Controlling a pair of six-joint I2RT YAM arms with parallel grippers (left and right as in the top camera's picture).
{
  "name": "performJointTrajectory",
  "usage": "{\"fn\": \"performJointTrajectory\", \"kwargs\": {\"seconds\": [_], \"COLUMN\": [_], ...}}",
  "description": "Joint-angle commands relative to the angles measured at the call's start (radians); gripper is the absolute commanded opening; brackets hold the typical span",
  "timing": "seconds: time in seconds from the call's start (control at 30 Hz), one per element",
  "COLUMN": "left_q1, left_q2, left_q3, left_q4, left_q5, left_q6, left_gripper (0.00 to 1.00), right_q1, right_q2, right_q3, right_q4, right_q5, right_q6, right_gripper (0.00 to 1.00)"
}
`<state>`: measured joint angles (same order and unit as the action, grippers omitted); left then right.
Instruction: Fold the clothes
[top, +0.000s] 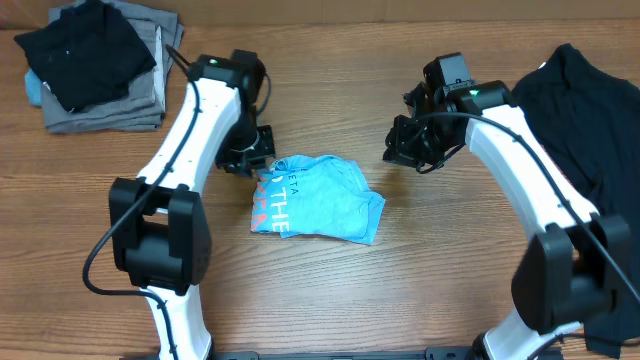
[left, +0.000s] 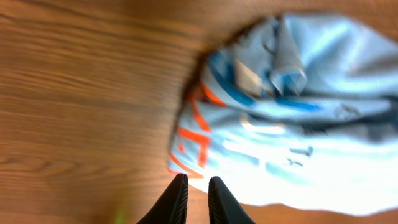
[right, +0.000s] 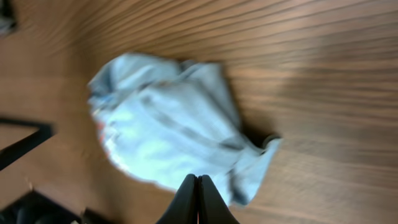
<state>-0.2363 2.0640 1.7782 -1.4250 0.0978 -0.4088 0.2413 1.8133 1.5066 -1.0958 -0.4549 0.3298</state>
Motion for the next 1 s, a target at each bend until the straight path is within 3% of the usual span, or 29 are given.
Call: {"fn": "performJointTrajectory", "kwargs": {"seconds": [0.0,0.17,0.47,0.83,0.97], "left_q1": [-0.058,-0.114,-0.131,-0.038,0.030], "left_q2": [-0.005,-0.004,-0.004,-0.004,-0.004], "left_q3": [-0.014,-0.098,-0.312,-0.484,-0.483], "left_q4": [-0.002,0.062,0.210,0.273,0.255], "left_q5": [0.056,0.089,0.163,0.056,-0.002], "left_q6": [0.012,0.011,0.025,0.027,0.027], "left_gripper": [0.18,0.20,0.24,0.29,0.20], "right_q1": [0.055,0.129,0.158,0.085,0.037], "right_q2": [0.007,0.028,0.048,0.048,0.048], "right_q3": [-0.023,-0.119,-0.325,-0.421,-0.421], "right_q4": [-0.008,0.086,0.295,0.306,0.289], "right_q5": [-0.044,-0.187,-0.254,-0.206,-0.039], "right_q6": [-0.035,-0.034,0.034,0.030,0.101], "right_gripper": [0.04,0.04,0.04,0.04,0.04]}}
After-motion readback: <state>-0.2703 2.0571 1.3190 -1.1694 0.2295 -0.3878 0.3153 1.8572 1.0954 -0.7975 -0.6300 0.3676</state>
